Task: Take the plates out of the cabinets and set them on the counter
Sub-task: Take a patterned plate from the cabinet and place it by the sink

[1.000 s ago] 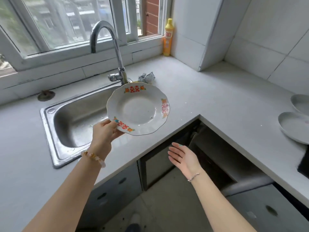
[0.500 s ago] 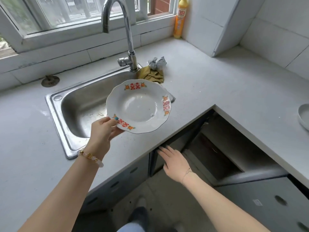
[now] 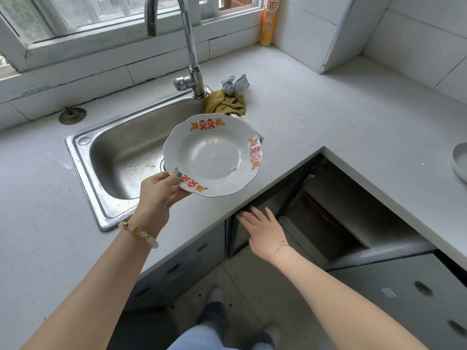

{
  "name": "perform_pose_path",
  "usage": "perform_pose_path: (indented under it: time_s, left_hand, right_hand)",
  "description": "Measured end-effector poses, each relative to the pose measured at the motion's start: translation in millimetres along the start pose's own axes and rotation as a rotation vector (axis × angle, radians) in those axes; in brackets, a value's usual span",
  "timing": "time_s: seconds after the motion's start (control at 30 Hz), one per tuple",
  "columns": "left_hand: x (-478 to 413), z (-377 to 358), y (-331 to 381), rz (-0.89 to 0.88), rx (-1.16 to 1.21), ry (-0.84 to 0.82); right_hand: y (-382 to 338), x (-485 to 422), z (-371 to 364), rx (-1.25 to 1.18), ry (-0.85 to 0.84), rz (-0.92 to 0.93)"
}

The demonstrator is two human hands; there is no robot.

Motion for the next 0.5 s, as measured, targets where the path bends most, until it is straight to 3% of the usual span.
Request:
perform_pose_path:
  time_s: [0.23,0.5]
  left_hand:
    - [7.0,-7.6,-7.2,-0.041,-0.029,-0.013]
    - [23.4,-25.9,-21.1,-0.04,-0.027,-0.037]
  right_hand:
    - [12.8,25.1,-13.3,0.07,0.028,0.052]
    - [38.9,60.5,-18.2,0.059,-0.059,0.162]
Point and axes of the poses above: each hand's wrist, its own x-axis away from the middle knuckle, its own z-axis out of the back of the hand, y = z × x, the point moved 9 cm from there along -x, towards the middle knuckle, and after that the axes turned 2 degrees about -y, right-handed, at the moved point
